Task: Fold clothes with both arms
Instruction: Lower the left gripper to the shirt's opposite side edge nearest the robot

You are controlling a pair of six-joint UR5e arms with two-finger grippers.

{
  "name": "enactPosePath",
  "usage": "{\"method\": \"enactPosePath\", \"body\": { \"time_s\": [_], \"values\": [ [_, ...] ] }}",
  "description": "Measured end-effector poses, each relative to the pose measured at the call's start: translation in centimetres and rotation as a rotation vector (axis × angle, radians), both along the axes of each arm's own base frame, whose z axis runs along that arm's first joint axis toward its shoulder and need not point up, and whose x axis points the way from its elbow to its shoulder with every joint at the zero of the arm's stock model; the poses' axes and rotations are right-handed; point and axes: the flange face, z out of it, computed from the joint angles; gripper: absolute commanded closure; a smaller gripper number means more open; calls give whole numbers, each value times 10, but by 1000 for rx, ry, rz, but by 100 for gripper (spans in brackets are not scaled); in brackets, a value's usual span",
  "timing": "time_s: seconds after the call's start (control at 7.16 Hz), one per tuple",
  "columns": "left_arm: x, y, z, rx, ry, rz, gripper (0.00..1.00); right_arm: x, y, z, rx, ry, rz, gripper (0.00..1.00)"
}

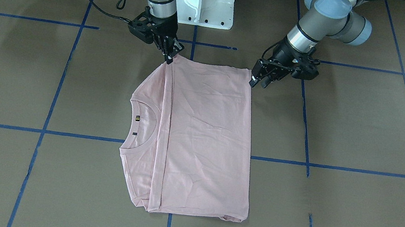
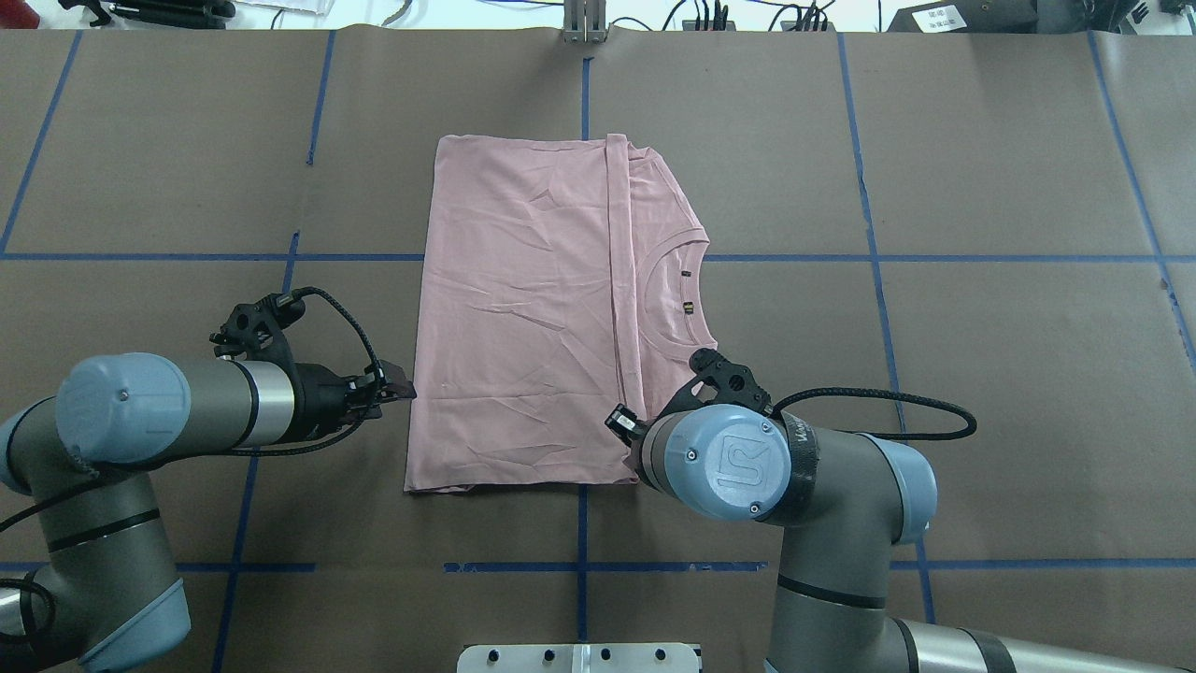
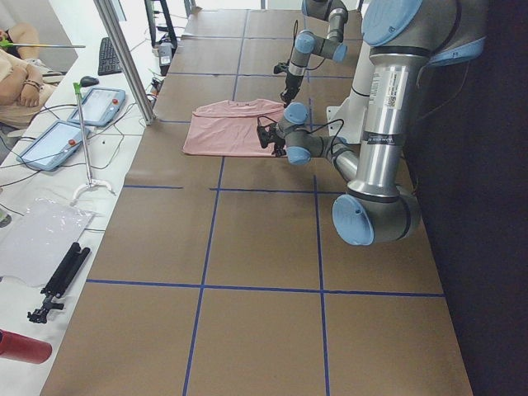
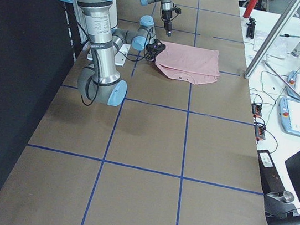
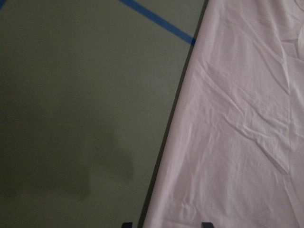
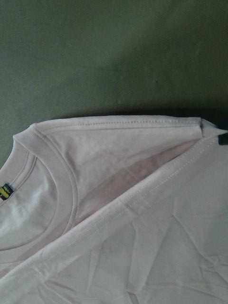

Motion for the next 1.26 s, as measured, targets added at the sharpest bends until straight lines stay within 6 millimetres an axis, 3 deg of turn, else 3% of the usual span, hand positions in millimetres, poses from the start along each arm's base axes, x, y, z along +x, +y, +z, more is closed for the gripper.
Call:
{"method": "enactPosePath", "body": {
  "time_s": [0.56, 1.26],
  "values": [
    [36, 37, -8, -60, -75, 69, 42, 0, 1, -1, 0, -2, -1, 100],
    [46, 48, 0, -69, -93, 91, 43, 0, 1, -2, 0, -6, -3, 100]
  ]
}}
